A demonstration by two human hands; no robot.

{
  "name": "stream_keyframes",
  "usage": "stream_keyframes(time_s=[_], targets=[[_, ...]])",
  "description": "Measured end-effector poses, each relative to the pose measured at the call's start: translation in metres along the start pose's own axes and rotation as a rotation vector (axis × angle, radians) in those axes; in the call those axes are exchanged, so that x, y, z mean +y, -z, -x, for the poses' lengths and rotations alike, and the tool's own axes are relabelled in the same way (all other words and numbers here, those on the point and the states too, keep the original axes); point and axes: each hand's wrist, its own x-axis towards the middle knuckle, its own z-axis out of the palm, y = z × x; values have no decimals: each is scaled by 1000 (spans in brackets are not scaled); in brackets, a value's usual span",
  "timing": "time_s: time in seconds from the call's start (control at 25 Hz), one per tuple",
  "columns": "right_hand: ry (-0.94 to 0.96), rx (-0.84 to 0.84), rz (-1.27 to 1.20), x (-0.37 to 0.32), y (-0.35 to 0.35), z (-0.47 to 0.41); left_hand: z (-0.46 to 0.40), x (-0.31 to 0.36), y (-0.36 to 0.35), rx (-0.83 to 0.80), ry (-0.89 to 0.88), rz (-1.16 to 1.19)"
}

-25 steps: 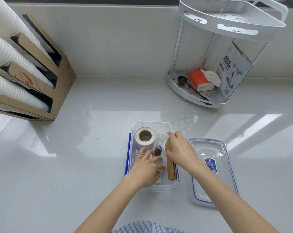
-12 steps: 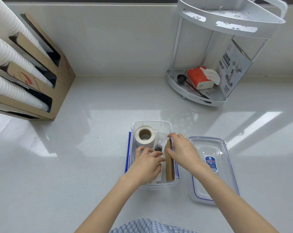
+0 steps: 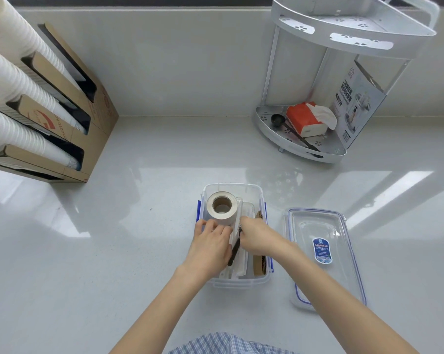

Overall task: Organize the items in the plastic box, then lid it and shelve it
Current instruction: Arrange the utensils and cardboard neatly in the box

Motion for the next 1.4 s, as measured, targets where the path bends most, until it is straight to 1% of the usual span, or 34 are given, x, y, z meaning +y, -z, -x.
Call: stream_keyframes(time_s=[0.08,0.12,0.24,0.4,0.52,0.64,0.72,0.84,0.92,1.04,1.16,1.24,1.32,1.36,1.4], targets=[[-29,-66,-9,-2,-4,-4,-3,2,4,-92,39,96],[-29,-74,-7,-3,-6,-5,-4,3,5,-93,24,98],[-6,-42,-37,0,-14,-14,-12,7,4,-129,-9,62],[21,-17,-57,1,-12,-15,-14,9,3,-170,-57,103],[20,29,-10,0,-10,-12,-15,9,5,-132,-54,145],[22,46,106,-3,-14,-6,-15,6,8,-106,-43,145],[23,85,180,-5,-17,-4,-14,2,10,-79,-19,140],[101,240,281,0,-22,-4,-10,-7,9,-40,3,137],[193,292,367,8,-25,-7,-7,-11,7,-33,18,144],[306,306,470,18,-33,-11,-4,-12,6,-26,50,181],[344,313,537,26,-38,-14,-2,-12,6,-16,54,186],[405,344,600,27,-40,-13,-2,-12,6,-19,64,192],[356,327,635,25,-40,-11,-1,-12,6,-26,75,208],[355,361,648,24,-40,-12,-1,-12,6,-30,75,210],[356,355,626,25,-39,-14,0,-12,7,-32,74,210]])
